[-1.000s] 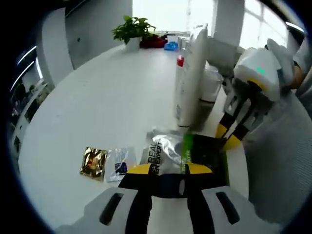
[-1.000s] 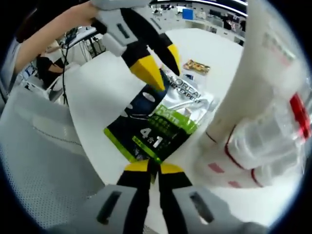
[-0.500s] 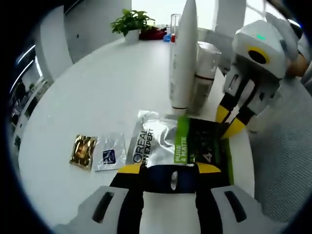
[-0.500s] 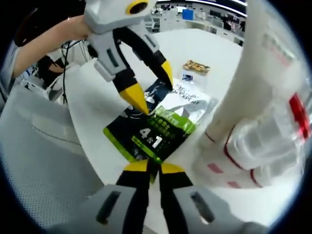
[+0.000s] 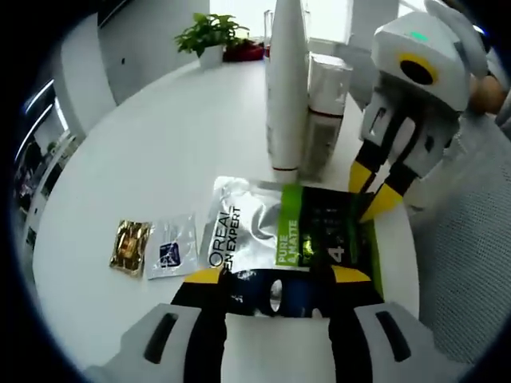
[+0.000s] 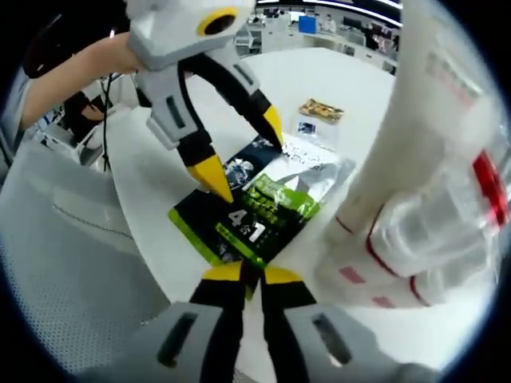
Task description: Arrange the skincare products in the storage area until every visible bottle or jar stands upright without overlapping.
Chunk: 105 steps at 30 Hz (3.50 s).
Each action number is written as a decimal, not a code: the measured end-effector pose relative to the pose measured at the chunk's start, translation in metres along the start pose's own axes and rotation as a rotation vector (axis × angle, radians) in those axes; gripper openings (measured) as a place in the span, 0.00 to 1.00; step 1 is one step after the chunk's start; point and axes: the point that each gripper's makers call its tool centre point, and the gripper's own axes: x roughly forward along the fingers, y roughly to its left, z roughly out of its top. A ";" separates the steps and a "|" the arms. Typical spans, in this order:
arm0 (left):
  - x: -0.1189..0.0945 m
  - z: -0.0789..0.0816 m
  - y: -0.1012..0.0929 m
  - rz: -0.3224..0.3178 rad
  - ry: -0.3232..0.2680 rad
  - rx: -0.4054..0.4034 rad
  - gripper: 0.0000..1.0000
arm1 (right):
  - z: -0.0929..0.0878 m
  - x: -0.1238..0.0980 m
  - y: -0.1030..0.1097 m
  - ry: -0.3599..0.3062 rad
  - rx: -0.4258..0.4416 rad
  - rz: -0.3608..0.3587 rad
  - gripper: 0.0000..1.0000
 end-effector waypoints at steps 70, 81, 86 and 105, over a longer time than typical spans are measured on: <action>-0.014 0.010 0.012 0.006 -0.052 -0.100 0.48 | 0.004 0.001 -0.009 0.035 -0.083 -0.073 0.16; -0.026 0.009 0.006 0.040 -0.058 -0.106 0.49 | 0.005 0.000 -0.008 0.034 -0.090 -0.058 0.17; -0.035 0.009 0.004 0.065 -0.061 -0.112 0.50 | 0.012 -0.009 -0.007 0.001 -0.085 -0.056 0.16; -0.064 0.002 -0.012 0.164 -0.052 -0.157 0.56 | 0.045 -0.063 -0.004 -0.182 -0.102 -0.084 0.17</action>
